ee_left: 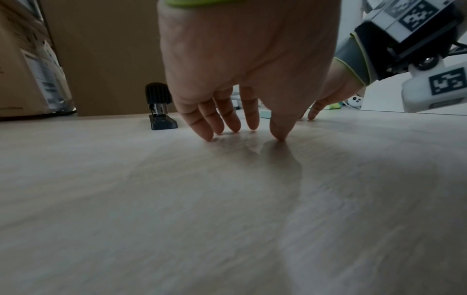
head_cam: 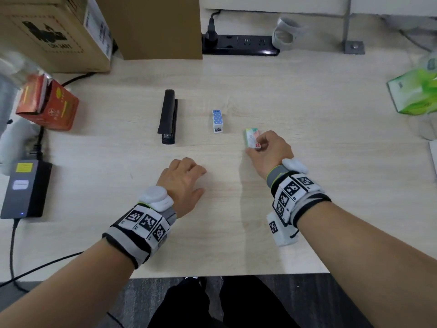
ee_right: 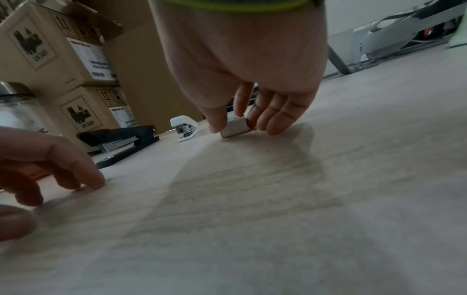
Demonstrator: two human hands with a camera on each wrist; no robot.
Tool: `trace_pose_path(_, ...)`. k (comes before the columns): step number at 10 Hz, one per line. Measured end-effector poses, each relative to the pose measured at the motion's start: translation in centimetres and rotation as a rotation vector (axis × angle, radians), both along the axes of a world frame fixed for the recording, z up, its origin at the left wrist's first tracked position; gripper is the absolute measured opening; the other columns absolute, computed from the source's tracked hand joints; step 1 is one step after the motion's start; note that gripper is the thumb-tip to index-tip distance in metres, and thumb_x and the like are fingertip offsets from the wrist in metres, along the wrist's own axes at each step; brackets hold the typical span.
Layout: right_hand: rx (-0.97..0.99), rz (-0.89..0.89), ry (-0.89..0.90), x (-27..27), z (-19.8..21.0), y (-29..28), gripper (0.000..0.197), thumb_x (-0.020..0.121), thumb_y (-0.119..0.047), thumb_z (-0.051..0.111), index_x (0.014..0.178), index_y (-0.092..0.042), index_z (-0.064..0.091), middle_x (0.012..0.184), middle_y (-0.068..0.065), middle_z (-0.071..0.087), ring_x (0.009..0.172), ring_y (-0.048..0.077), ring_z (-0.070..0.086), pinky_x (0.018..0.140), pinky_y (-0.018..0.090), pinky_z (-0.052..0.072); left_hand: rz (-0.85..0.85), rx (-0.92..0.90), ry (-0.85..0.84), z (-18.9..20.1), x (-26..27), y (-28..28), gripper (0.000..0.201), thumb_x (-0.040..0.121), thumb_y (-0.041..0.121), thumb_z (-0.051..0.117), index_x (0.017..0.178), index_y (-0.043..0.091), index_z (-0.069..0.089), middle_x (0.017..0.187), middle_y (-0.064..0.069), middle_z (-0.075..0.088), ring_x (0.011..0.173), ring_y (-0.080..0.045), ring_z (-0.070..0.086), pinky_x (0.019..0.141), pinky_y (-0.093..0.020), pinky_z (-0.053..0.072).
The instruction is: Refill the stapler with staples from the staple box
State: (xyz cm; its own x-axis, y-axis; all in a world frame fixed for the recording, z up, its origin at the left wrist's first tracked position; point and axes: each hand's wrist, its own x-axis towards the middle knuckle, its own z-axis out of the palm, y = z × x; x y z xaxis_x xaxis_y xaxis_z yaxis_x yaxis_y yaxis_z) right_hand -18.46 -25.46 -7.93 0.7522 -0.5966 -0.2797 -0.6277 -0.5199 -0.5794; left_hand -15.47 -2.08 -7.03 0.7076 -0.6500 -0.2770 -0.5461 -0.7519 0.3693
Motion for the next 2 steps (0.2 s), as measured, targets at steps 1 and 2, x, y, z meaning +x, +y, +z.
trace_pose_path(1, -0.020, 0.008, -0.015, -0.3, 0.3, 0.1, 0.029, 0.074, -0.037, 0.070, 0.096, -0.022, 0.058, 0.101, 0.002, 0.064, 0.081, 0.017, 0.059, 0.067, 0.026, 0.039, -0.014, -0.023, -0.012, 0.1, -0.1, 0.3, 0.042, 0.079, 0.032, 0.065, 0.117, 0.020, 0.054, 0.116, -0.005, 0.052, 0.104, -0.030, 0.046, 0.082, -0.042, 0.047)
trace_pose_path(2, -0.012, -0.026, -0.083, -1.2, 1.4, 0.2, 0.026, 0.077, -0.034, 0.069, 0.097, -0.022, 0.058, 0.105, 0.001, 0.062, 0.082, 0.014, 0.053, 0.070, 0.025, 0.038, -0.042, -0.002, -0.023, 0.1, 0.0, 0.4, 0.043, 0.079, 0.032, 0.064, 0.119, 0.020, 0.052, 0.118, -0.005, 0.051, 0.106, -0.029, 0.045, 0.081, -0.041, 0.046)
